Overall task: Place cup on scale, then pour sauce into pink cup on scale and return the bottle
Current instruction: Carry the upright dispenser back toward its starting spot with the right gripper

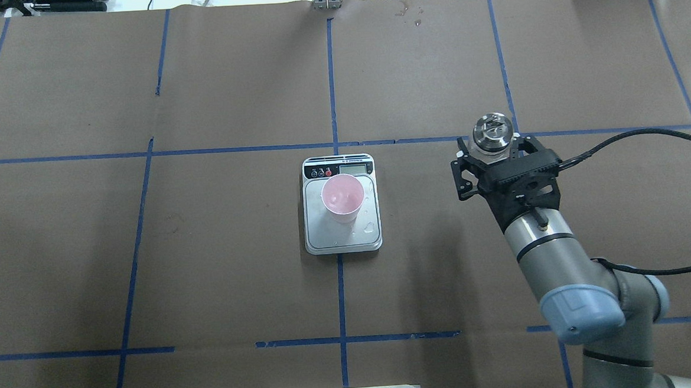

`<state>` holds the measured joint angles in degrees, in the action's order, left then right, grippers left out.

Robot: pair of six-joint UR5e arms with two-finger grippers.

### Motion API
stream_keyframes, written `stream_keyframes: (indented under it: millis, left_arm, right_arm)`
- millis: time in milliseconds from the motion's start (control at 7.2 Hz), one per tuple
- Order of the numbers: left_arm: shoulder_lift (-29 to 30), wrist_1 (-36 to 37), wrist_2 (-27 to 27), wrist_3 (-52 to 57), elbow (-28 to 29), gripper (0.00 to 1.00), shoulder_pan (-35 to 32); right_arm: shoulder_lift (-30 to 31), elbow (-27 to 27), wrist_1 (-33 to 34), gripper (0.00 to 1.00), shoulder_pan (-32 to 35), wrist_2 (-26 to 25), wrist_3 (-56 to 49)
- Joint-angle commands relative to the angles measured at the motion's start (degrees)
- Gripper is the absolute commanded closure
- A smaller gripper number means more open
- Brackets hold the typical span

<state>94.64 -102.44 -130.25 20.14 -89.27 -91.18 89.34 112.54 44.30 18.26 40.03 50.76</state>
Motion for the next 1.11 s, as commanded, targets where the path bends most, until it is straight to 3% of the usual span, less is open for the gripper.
stream_keyframes:
  millis: [0, 139, 278, 694, 972]
  left_arm:
    - [0.1, 0.1, 0.0, 0.0, -0.5, 0.0, 0.0]
    - [0.0, 0.0, 0.0, 0.0, -0.6, 0.0, 0.0]
    - [-0.3, 0.1, 0.0, -0.1, -1.4, 0.0, -0.1]
    - [-0.4, 0.1, 0.0, -0.1, -2.0, 0.0, -0.1]
    - [-0.3, 0.1, 0.1, -0.2, -2.2, 0.0, 0.0]
  right_arm:
    - [3.5, 0.4, 0.5, 1.0, 8.6, 18.5, 25.5]
    - [4.9, 0.1, 1.4, 1.0, 11.9, 24.1, 27.5]
    - [5.0, -1.3, 1.5, 1.0, 12.5, 22.9, 27.5]
    - [3.7, -6.7, 3.3, 1.0, 11.9, 16.4, 27.4]
    - [1.7, -6.8, 8.0, 1.0, 9.1, 9.7, 24.1]
